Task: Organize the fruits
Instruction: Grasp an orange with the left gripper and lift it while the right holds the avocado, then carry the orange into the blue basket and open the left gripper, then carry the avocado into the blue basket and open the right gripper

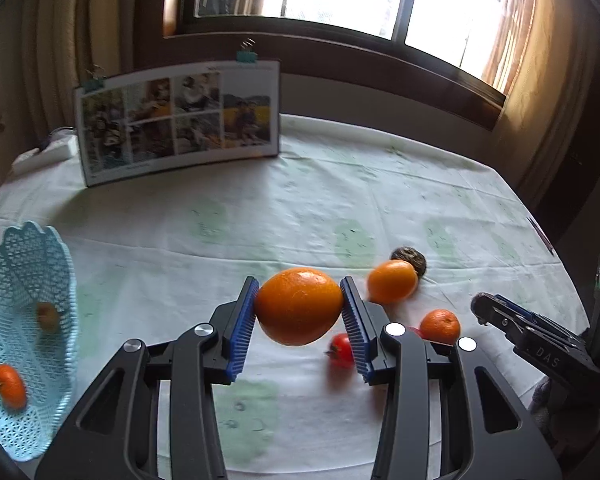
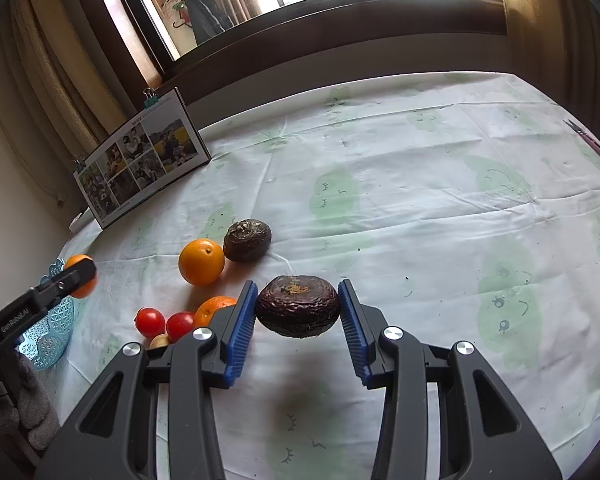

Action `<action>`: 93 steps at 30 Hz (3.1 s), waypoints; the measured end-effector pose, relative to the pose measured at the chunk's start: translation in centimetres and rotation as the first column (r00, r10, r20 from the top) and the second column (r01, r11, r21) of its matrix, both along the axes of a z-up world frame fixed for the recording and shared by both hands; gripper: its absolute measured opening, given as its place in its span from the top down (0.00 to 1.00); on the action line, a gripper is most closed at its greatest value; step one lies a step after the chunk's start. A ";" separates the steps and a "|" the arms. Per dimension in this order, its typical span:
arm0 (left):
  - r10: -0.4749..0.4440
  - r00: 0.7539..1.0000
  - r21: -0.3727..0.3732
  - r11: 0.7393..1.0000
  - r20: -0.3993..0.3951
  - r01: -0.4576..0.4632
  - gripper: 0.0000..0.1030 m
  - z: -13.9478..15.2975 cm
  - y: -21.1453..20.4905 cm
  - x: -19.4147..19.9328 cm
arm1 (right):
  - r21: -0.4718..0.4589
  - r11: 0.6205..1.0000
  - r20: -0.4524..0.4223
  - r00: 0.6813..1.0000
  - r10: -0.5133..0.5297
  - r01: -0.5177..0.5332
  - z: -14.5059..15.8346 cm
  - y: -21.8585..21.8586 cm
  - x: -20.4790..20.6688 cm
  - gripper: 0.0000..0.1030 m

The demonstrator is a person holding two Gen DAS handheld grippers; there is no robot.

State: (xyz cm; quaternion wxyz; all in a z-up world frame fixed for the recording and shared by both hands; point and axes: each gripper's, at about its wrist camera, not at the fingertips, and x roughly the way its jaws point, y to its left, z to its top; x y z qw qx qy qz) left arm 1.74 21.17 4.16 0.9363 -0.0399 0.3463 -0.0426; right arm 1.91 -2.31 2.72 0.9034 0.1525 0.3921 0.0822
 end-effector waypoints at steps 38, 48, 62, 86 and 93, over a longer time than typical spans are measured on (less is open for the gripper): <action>0.439 0.892 0.002 0.897 0.102 -0.442 0.17 0.4 16.0 -8.1 | -0.050 0.999 0.022 1.000 0.022 -0.020 1.1 3.2 -1.5 0.59; 0.516 0.837 -0.007 0.852 0.182 -0.523 0.03 1.3 19.1 -10.8 | -0.063 0.989 0.067 0.988 0.139 -0.135 3.6 8.7 -1.9 0.59; 0.578 0.793 -0.025 0.811 0.190 -0.585 0.03 1.0 22.4 -13.9 | -0.048 0.888 0.122 0.880 0.460 -0.457 6.7 23.2 -3.3 0.59; 0.652 0.739 -0.046 0.754 0.167 -0.655 0.03 0.0 25.7 -16.3 | -0.029 0.770 0.072 0.767 0.637 -0.637 4.5 34.0 -5.0 0.54; 0.648 0.741 -0.047 0.758 0.179 -0.651 0.03 0.4 25.3 -16.2 | -0.024 0.806 0.074 0.803 0.592 -0.592 4.6 31.5 -4.7 0.53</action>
